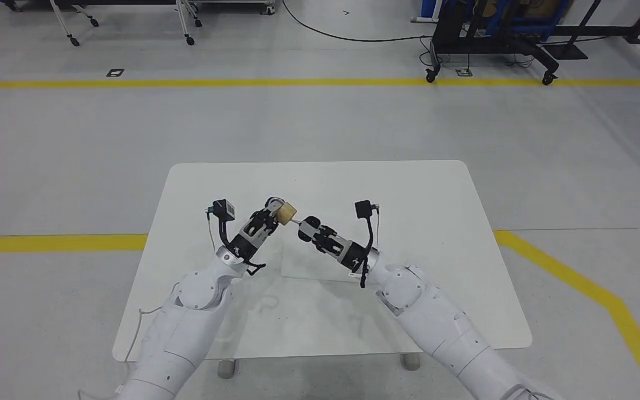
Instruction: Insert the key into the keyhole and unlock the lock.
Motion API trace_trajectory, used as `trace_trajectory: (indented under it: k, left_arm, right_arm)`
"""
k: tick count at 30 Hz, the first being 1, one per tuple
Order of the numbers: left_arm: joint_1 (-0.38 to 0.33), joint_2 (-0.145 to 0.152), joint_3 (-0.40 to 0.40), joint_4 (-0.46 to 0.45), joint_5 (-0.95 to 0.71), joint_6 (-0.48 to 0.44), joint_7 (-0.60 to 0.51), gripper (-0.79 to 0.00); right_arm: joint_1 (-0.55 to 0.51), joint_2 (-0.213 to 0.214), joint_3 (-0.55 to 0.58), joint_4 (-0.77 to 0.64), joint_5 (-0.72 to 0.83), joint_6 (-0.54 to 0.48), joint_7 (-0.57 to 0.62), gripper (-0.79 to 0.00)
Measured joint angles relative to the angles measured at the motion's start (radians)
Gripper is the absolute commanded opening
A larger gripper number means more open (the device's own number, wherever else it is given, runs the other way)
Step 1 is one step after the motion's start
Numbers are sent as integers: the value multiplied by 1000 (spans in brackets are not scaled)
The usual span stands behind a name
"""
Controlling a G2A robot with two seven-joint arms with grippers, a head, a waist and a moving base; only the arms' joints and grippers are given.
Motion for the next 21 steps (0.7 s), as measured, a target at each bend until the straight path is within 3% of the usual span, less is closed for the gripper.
trace_trajectory:
  k: [21]
  left_arm:
    - [10,-8,-7,-5,48,-18,10,-785]
  right_arm:
    - [22,-26,-16,30,6,-15,10,-785]
